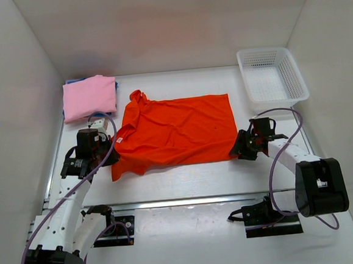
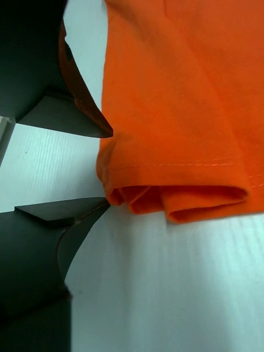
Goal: Fold and stack the t-shirts
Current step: Flatten out the tshirt
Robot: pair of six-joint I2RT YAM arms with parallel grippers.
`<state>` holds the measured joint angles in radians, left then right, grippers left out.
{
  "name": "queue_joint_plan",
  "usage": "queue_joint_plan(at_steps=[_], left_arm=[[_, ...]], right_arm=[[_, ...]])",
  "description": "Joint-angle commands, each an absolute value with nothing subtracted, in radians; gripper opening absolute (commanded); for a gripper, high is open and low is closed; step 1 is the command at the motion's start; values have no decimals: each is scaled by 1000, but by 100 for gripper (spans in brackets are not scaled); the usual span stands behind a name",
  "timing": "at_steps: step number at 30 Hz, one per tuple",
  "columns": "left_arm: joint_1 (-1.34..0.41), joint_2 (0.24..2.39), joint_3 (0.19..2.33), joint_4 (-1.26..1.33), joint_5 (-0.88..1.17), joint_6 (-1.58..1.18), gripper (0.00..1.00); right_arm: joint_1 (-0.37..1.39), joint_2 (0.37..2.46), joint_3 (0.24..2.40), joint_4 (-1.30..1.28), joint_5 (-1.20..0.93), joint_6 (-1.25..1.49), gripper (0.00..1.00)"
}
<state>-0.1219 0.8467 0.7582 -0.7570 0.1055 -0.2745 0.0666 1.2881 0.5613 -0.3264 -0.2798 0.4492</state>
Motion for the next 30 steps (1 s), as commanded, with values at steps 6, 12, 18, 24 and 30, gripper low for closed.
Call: queue_joint_plan(at_steps=[6,12,18,24,30], left_arm=[[-127,828,739,-741,120,-285,0],[-123,824,730,-733,130,-288,0],[-115,857,927,-744,178,-313,0],[-95,928,1385,-664,226,-434,0],[-150,948,1774,-615,183,-544,0]], right_arm=[[75,1376,523,-275,-255,446,23],[60,1342,546,-333,-290,430,0],[2,1085,742,-566,-377,403,0],[-107,1022,1175,-731,-557,351,0],[-126,933,1449,-761,-606,397,0]])
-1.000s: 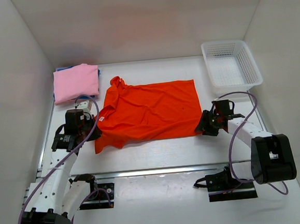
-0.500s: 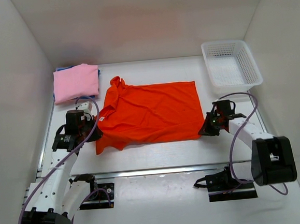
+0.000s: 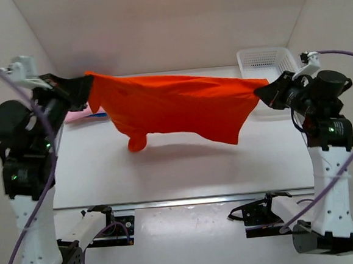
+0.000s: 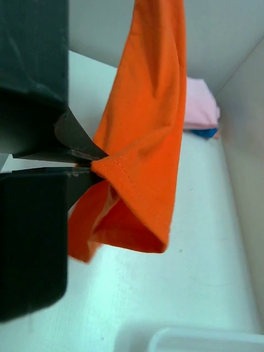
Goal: Fold and stack the t-shirts
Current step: Flatten out the tshirt
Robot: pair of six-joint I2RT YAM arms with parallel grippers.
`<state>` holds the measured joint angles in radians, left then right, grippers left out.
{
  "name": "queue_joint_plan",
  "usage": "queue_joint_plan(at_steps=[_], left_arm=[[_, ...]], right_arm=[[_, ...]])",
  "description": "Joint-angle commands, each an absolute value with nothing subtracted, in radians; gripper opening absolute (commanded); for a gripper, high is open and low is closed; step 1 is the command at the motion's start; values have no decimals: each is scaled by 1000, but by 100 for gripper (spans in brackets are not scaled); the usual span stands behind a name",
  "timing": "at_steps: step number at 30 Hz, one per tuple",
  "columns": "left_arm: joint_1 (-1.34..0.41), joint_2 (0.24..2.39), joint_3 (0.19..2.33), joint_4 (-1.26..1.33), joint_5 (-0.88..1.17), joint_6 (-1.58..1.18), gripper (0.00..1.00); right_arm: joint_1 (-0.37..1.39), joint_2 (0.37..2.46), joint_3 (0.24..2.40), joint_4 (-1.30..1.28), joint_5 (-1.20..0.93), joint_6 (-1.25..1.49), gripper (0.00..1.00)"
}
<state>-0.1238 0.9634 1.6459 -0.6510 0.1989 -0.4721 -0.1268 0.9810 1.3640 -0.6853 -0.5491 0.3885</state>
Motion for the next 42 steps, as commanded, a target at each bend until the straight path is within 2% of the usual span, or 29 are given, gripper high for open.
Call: queue_joint_plan(at_steps=[1,4,10,14,19,23,27,30,33,37,42], left_arm=[[-164,953,1819,-658,175,-545,0],[-267,976,1959,-690,85,-545,0],[-342,965,1916,-672,-64,-506,0],[-285,994,1821,-681,-97,-457,0],[-63,1037,1590,-580,88,-465,0],[-35,1141,1503,-470,136,-457,0],[-11,1340,1647,-483,179,-422,0],[-3,1478,1965,-584,181,-390,0],[-2,1566,2188,-664,182,-380,0],[40,1566,2234,-687,206,-382,0],[21,1373,1900,-626,201,-368,0]], right_arm=[[-100,919,1471,-771,-580,405,0],[-52,904,1593,-784,-528,431,0],[-71,972,1727,-795,-538,434,0],[-97,1049,1701,-793,-532,414,0],[-159,1173,1588,-758,-607,400,0],[-137,1305,1592,-727,-587,364,0],[-166,1492,1742,-736,-601,325,0],[-190,1610,1969,-791,-617,330,0],[-202,1695,2195,-830,-614,339,0],[-262,1704,2152,-762,-713,390,0],[-293,1654,1923,-726,-762,348,0]])
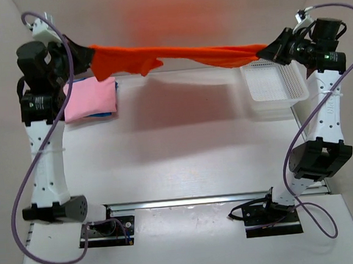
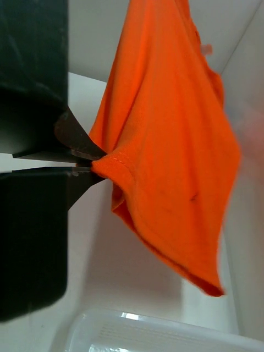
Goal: Fold and stack the t-shirts
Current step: Flatten out the tshirt
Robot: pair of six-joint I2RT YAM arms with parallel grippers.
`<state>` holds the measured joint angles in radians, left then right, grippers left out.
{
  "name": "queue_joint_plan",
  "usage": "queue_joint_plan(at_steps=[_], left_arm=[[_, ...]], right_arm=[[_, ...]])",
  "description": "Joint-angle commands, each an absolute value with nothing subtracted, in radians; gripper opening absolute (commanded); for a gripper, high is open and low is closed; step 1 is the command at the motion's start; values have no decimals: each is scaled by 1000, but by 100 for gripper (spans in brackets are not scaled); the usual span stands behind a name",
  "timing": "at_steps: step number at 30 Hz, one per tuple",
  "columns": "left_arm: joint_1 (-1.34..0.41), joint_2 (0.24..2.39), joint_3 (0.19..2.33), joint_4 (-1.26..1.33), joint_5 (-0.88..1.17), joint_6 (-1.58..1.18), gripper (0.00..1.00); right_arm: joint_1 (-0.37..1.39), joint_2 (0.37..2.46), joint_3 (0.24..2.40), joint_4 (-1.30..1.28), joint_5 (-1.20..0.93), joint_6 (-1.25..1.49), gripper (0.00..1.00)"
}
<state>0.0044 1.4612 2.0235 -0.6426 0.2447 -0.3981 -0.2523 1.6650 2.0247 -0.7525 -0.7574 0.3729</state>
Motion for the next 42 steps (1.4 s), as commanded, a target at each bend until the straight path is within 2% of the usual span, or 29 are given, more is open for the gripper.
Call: queue_joint_plan(at_steps=[1,2,5,8,12,16,23,26,30,38,42], left_arm=[[14,1318,1799,-621,195,-365,0],[11,1281,1736,-602,195,-359,0],[-26,1055,1334,-539,193,-394,0],[-70,889,1067,-537,205,-428,0],[-152,737,792,-561,230,-491,0],[-181,663,614,-571,274,-500,0],[-173,575,491,-635,302,-512,0],[-207,569,488,-630,299,-535,0],[-160,574,500,-635,298,-523,0],[-140,595,577,-627,212,-509,0],[-135,601,594,-640,201,-499,0]], right_arm=[[-298,1634,1843,-724,-759,330,0],[-304,1611,1809,-713,-759,327,0],[-311,1534,1523,-669,-758,299,0],[-310,1451,1291,-650,-729,270,0],[-272,1348,1016,-640,-709,267,0],[-221,1315,841,-653,-667,255,0],[-242,1247,678,-661,-611,244,0],[-248,1241,638,-692,-595,221,0],[-281,1224,588,-710,-603,198,0],[-298,1140,624,-804,-632,215,0],[-259,1057,626,-868,-571,247,0]])
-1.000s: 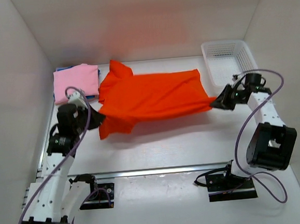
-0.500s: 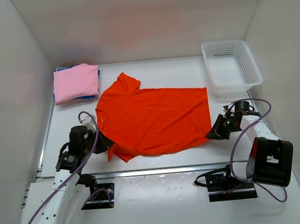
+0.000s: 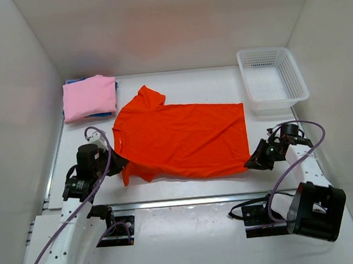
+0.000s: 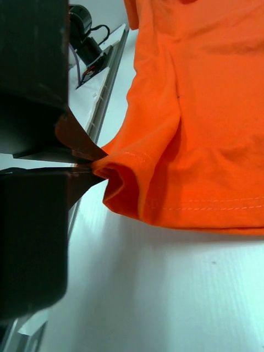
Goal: Fold and stack the t-shirts
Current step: Flatten out the tshirt, then fold the flattened tshirt in 1/3 of the way
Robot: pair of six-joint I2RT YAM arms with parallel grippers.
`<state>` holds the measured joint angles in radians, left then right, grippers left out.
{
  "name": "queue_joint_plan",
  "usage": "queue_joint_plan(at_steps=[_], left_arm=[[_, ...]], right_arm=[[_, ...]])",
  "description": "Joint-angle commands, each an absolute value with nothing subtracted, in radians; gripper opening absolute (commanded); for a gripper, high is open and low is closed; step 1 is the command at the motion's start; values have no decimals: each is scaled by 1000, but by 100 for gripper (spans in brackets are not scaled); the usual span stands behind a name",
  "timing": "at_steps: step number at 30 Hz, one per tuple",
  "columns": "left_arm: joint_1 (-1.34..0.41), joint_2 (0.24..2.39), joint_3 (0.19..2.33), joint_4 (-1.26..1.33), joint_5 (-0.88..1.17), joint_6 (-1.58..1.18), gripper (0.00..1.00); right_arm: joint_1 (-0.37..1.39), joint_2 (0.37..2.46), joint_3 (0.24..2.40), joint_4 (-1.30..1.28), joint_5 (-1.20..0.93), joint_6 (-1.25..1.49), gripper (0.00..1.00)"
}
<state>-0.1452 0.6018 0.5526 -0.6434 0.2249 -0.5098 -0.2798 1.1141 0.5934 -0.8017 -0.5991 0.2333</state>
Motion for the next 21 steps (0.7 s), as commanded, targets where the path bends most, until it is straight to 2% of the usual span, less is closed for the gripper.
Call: queue_joint_plan(at_steps=[1,9,21], left_arm=[[-135,600,597,-640,195,-496,0],[-135,591,597,-655,195,-495,0],[-117,617,583,-620,196,-485,0]], right_arm=[[-258,1043,629,-886,-558,253,0],[-227,976,617,-1003,-439,304,0],[-213,968,525,-922,-495,397,0]])
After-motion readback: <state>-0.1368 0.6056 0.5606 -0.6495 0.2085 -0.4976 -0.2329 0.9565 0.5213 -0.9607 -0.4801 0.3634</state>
